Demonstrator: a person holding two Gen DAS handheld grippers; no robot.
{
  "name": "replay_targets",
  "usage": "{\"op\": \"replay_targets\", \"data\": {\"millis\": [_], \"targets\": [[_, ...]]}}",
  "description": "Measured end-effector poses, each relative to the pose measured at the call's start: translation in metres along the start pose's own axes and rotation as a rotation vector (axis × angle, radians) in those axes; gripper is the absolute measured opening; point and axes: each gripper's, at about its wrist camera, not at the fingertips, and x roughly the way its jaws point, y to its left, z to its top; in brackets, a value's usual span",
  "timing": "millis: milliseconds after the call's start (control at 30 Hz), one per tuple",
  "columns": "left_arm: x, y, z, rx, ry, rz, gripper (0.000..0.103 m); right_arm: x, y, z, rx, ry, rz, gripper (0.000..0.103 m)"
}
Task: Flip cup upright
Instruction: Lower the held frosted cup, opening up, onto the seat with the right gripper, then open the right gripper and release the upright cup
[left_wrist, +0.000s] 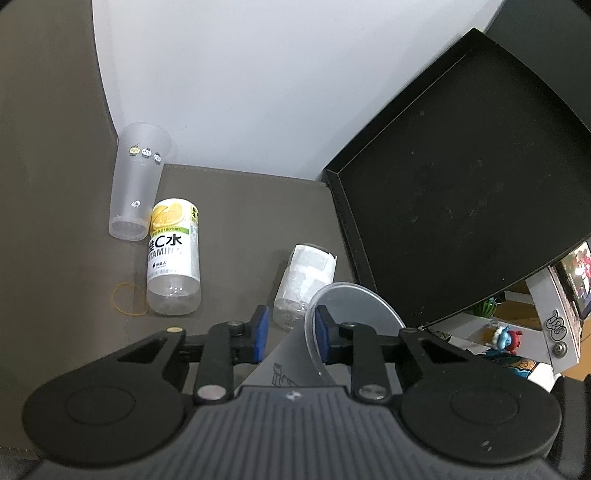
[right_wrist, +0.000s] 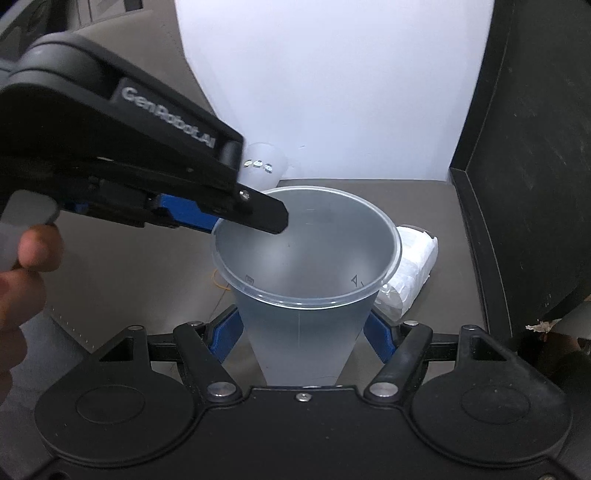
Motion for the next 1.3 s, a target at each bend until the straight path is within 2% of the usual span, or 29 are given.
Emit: {"op": "replay_targets", "data": {"millis": [167, 267, 467, 867, 1200, 1267, 1300], "targets": [[0.002, 0.002, -0.003, -0.01, 0.008, 0.001, 0.025, 0.0, 0.0, 0.0, 0.01, 0.015, 0.024, 0.07], [0.004, 0.003, -0.006, -0.016, 0.019, 0.01, 0.015, -0.002, 0.003, 0.001, -0.007, 0.023, 0.03, 0.07], [0.004, 0.009, -0.011, -0.044, 0.021, -0.004, 0.013, -0.006, 0.012, 0.001, -0.071, 0.038, -0.006, 0.071], [0.002, 0.013, -0.017, -0.046, 0.023, -0.001, 0.013, 0.007, 0.003, 0.008, -0.078, 0.075, 0.003, 0.077], [0.0, 0.011, -0.017, -0.036, 0.038, 0.017, 0.021, 0.0, -0.016, 0.007, -0.028, 0.07, 0.033, 0.085], [-0.001, 0.01, -0.016, -0.033, 0.041, 0.02, 0.025, -0.002, -0.022, 0.005, -0.014, 0.07, 0.035, 0.086], [-0.002, 0.009, -0.017, -0.026, 0.039, 0.03, 0.031, -0.002, -0.025, 0.004, -0.008, 0.07, 0.037, 0.087]]}}
